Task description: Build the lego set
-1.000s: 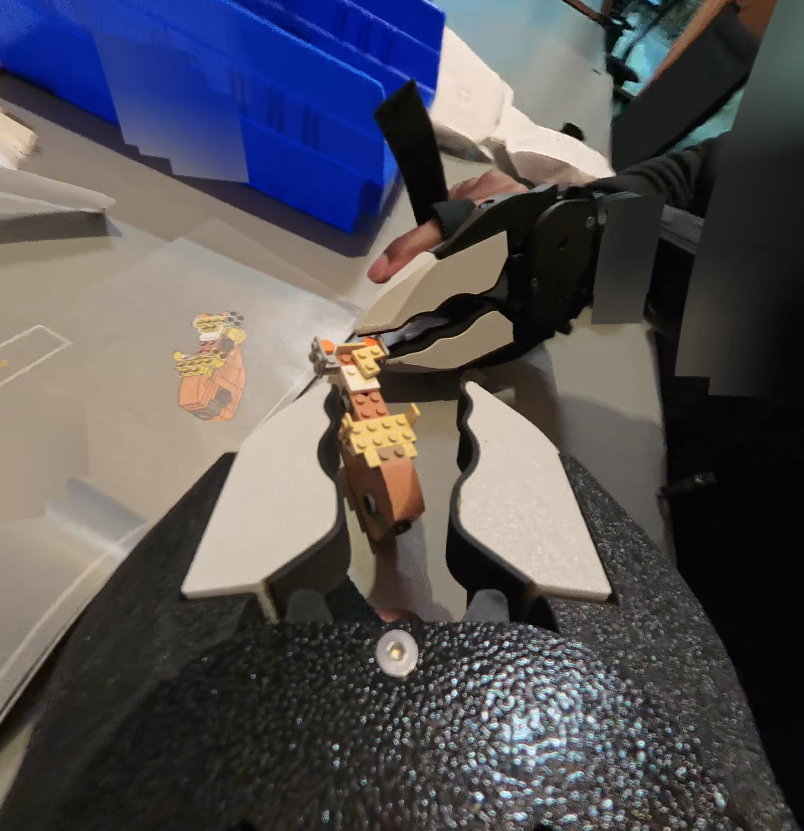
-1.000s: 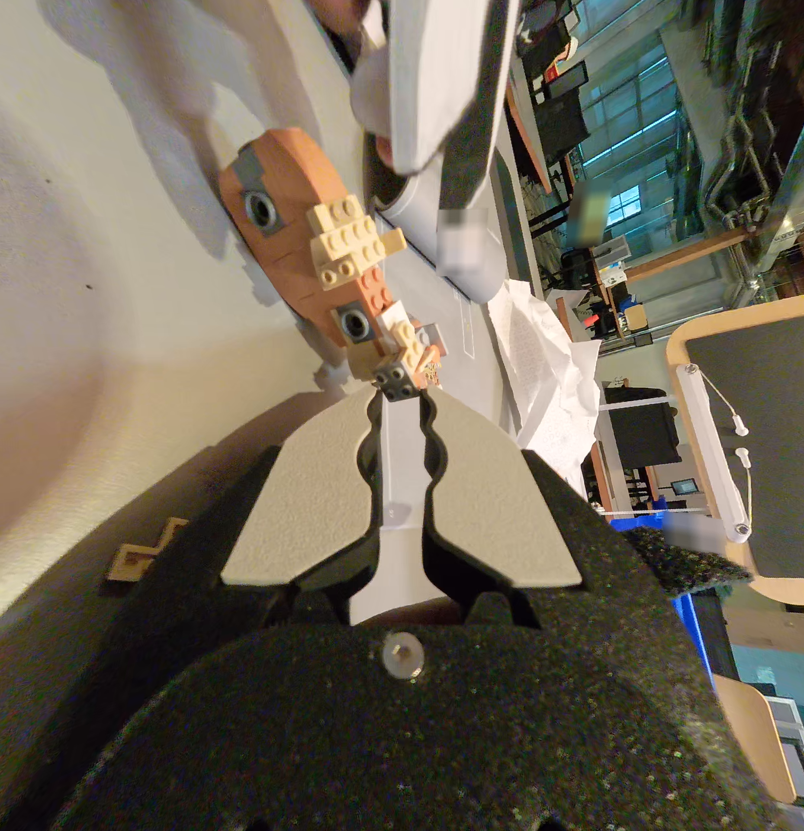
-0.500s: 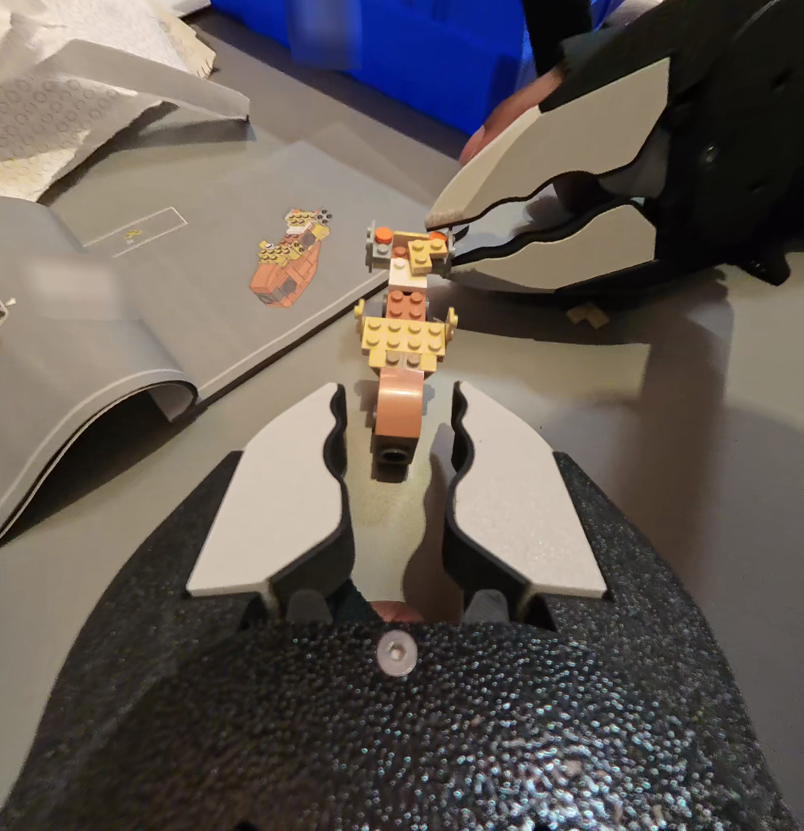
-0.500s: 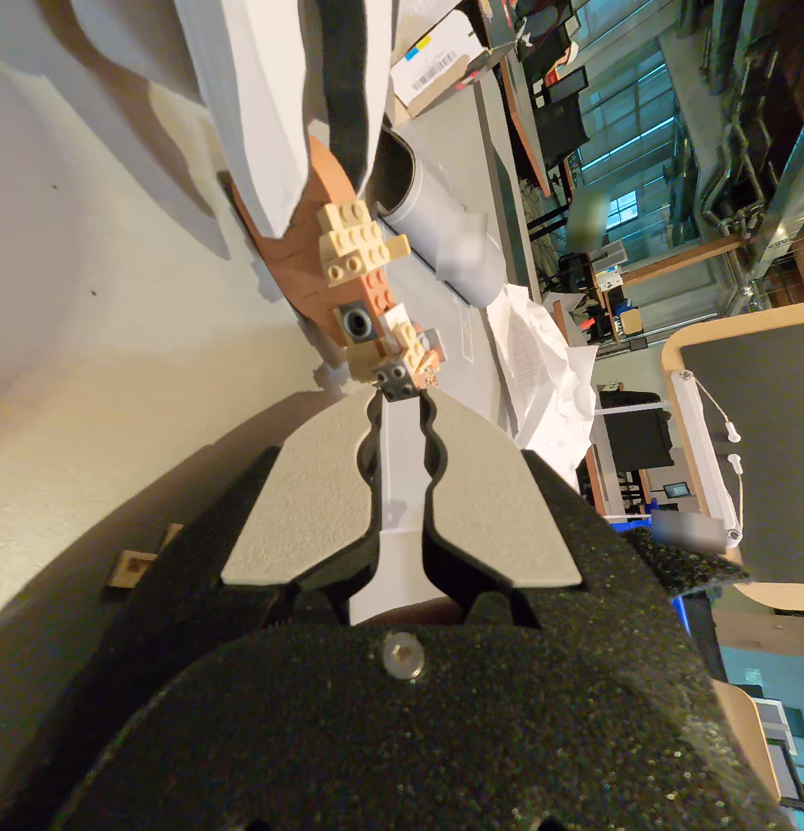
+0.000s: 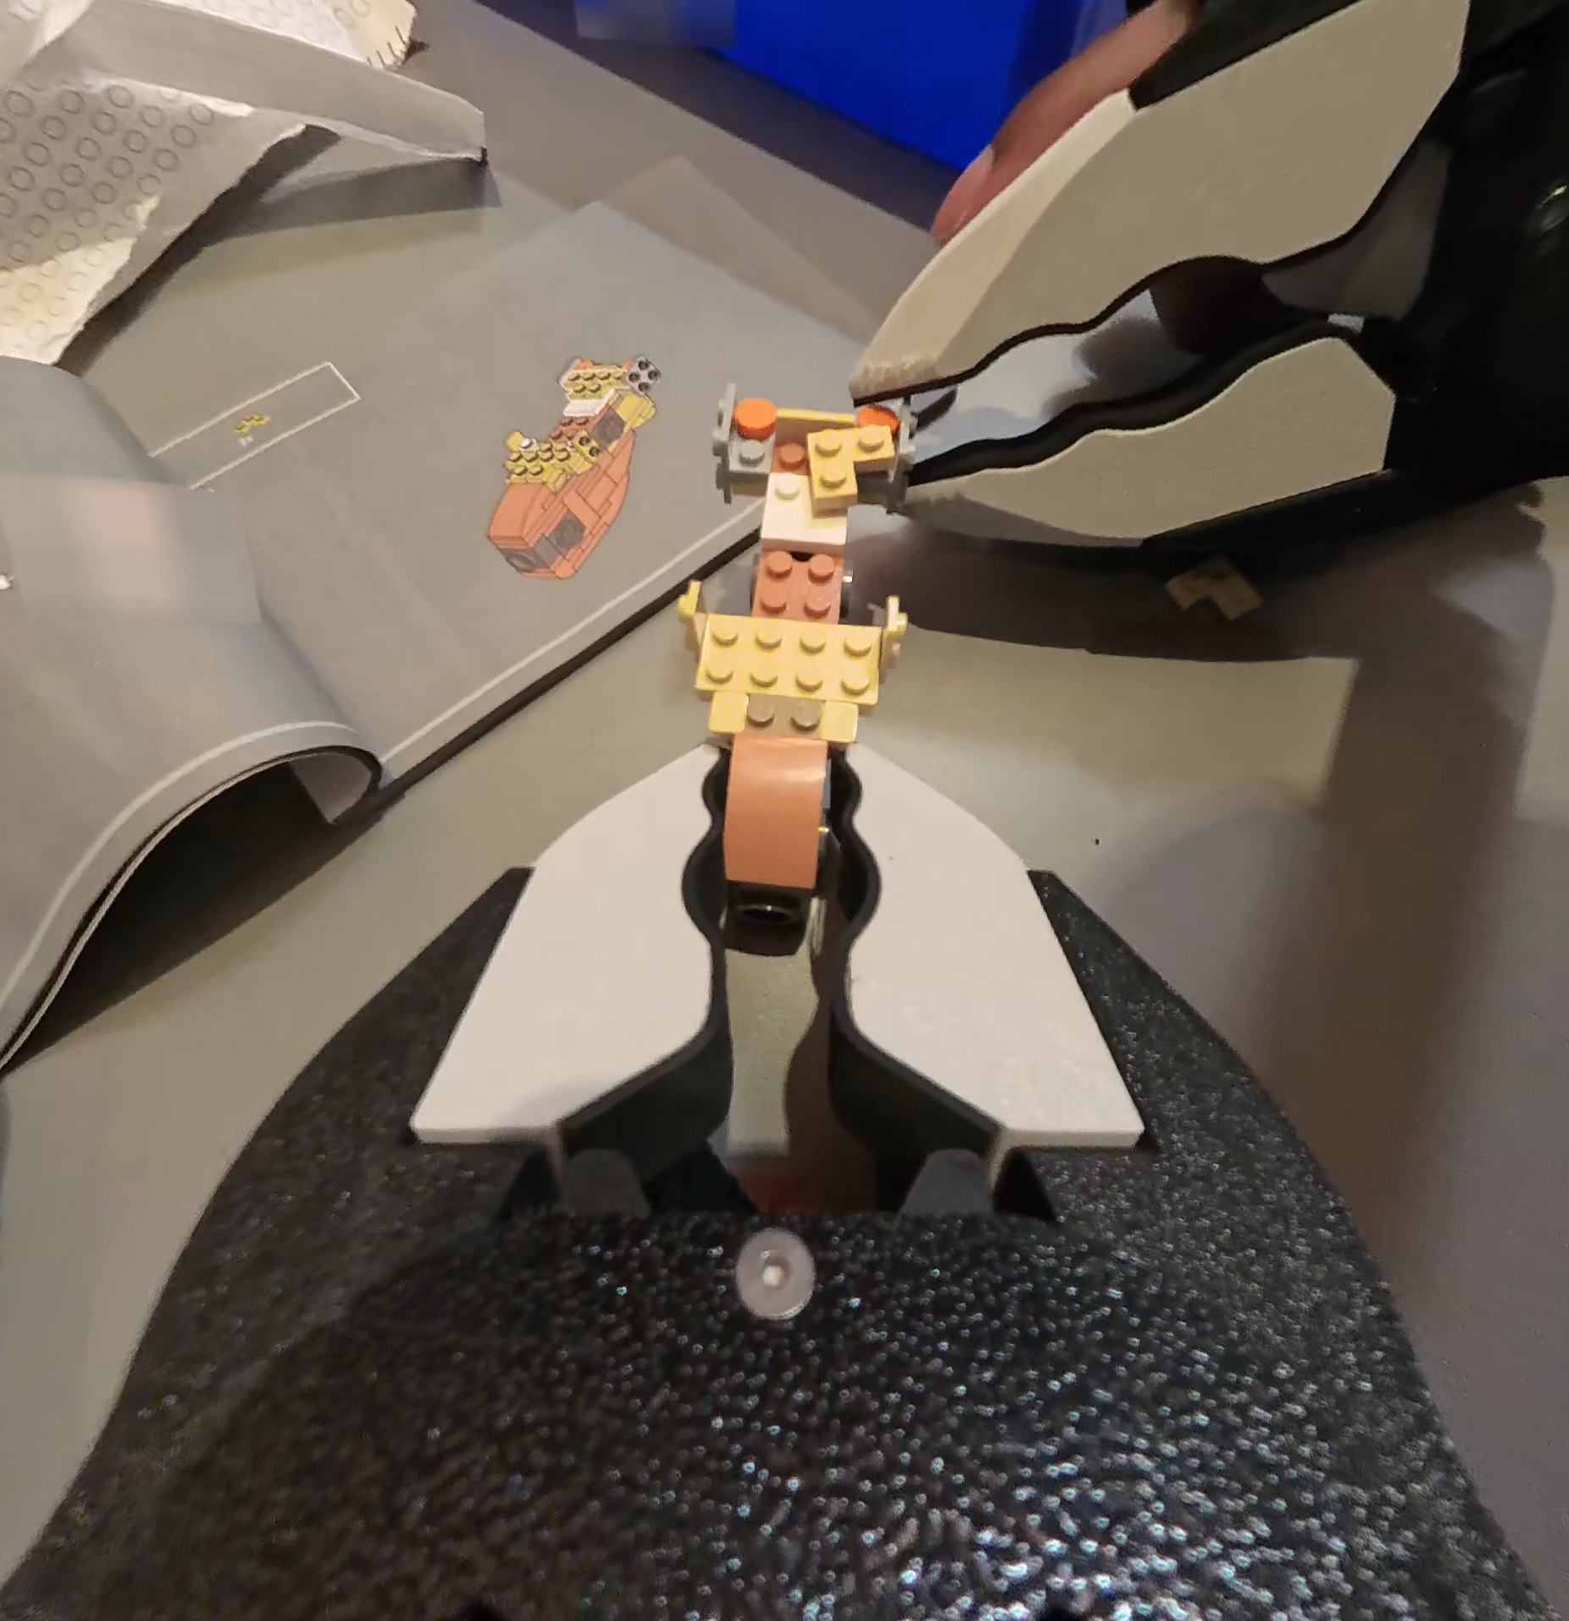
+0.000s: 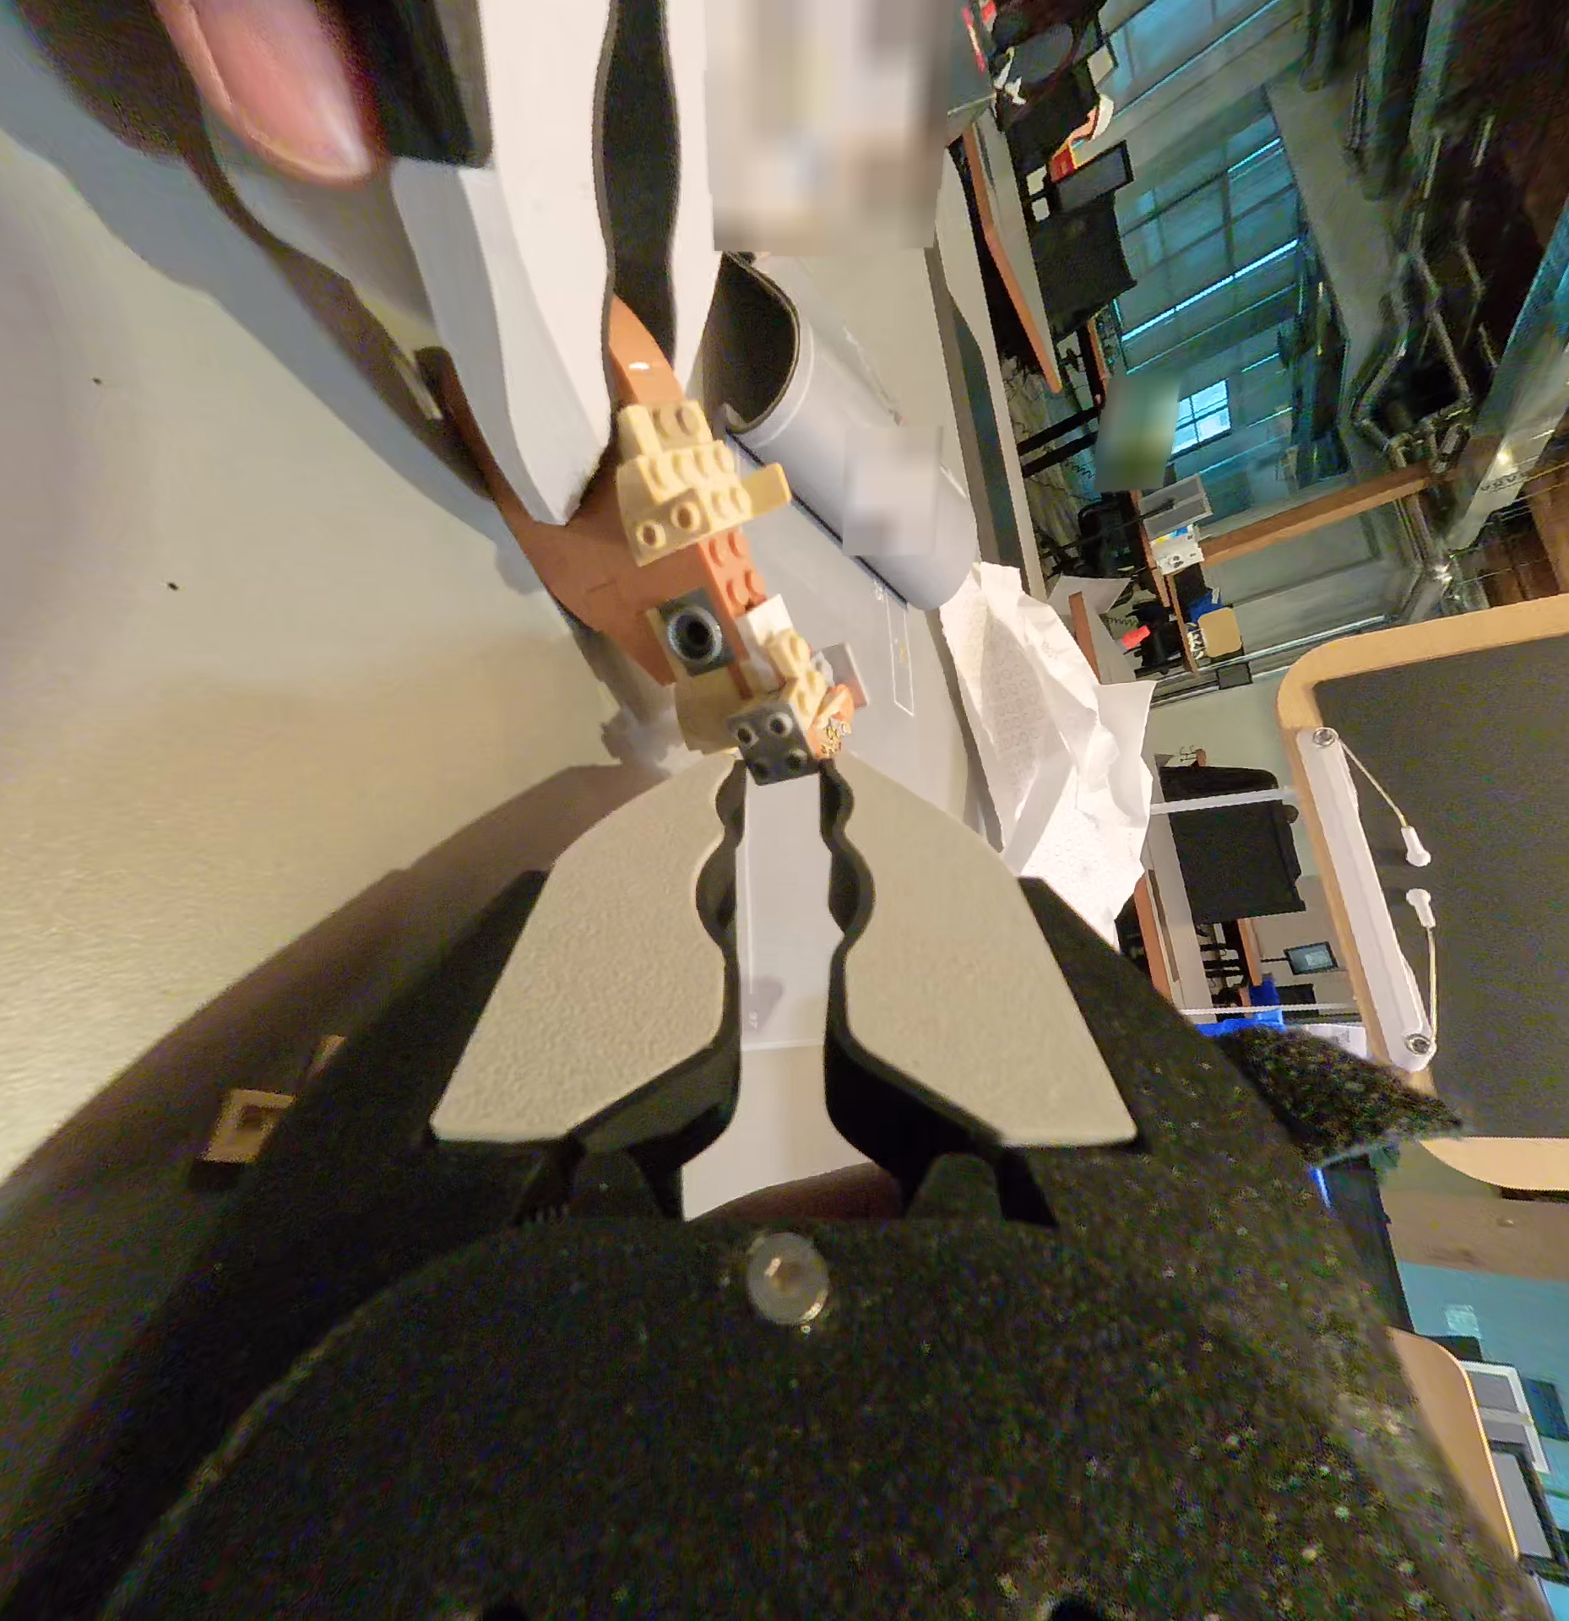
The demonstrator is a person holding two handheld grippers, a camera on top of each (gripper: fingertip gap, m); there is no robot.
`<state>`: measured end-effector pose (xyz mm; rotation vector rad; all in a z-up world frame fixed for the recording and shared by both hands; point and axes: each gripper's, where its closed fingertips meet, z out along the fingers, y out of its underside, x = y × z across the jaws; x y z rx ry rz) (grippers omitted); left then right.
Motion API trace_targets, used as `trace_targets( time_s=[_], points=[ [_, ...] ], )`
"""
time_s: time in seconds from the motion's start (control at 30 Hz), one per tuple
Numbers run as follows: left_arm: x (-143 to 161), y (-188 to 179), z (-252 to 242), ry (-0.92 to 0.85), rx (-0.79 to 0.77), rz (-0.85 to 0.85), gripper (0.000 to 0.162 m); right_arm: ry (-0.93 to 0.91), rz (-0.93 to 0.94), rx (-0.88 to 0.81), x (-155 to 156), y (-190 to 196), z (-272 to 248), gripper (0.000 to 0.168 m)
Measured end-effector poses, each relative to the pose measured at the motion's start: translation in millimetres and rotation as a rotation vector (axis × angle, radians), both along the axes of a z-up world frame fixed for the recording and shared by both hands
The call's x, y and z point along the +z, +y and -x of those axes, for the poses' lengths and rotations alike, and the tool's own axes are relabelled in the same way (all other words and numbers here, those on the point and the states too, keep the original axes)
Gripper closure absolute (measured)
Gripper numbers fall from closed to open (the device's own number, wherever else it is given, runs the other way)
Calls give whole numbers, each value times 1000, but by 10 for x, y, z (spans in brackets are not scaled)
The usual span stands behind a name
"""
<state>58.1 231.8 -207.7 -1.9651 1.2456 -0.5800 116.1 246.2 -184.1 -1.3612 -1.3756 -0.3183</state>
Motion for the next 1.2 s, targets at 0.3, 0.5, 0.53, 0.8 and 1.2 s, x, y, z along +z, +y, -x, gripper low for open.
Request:
trace_targets(
  time_s=[0.3, 0.5, 0.53, 0.8, 1.2],
  points=[
    [-3, -24, -10, 25, -12, -49, 144, -44, -25, -22, -24, 23, -42, 147],
    [0, -21, 0, 40, 15, -82, 144, -64, -56, -49, 56, -89, -90, 142],
    [1, -22, 2, 43, 20, -88, 144, -54, -42, -51, 82, -121, -71, 142],
    [1, -26, 4, 46, 29, -92, 144, -63, 78, -91, 105, -177, 133, 139],
    [1, -32, 4, 35, 24, -68, 144, -98, 186, -160, 35, -79, 180, 139]
  ],
)
